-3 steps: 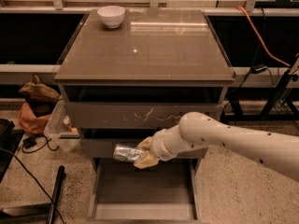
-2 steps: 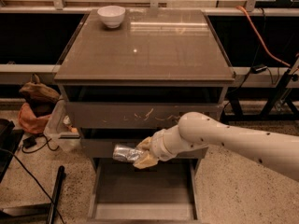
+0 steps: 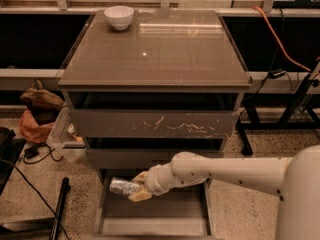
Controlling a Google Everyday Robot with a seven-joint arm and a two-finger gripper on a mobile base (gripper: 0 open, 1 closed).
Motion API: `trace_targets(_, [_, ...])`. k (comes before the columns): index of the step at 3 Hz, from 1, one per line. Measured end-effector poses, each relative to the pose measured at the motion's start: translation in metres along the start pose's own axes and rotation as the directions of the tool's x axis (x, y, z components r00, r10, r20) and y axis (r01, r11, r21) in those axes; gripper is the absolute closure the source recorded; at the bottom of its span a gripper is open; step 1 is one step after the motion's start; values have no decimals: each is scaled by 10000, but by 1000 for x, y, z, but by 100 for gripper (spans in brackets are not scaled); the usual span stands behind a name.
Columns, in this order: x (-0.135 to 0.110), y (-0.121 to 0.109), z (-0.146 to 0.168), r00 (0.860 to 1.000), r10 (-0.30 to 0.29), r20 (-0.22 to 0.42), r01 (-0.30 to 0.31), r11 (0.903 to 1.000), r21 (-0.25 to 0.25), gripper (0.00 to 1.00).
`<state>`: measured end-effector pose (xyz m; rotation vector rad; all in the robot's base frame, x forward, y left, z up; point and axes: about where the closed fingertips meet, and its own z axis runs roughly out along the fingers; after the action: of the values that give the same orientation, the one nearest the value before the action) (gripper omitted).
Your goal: Place redbull can into bottom drawer
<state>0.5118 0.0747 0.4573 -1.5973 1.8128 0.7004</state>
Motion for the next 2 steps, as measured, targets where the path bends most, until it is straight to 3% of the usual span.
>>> trace_targets(1, [49, 20, 80, 9969, 747, -257, -764, 9944, -725, 100])
trace_targets(2, [49, 20, 80, 9969, 748, -257, -765, 9944, -726, 100])
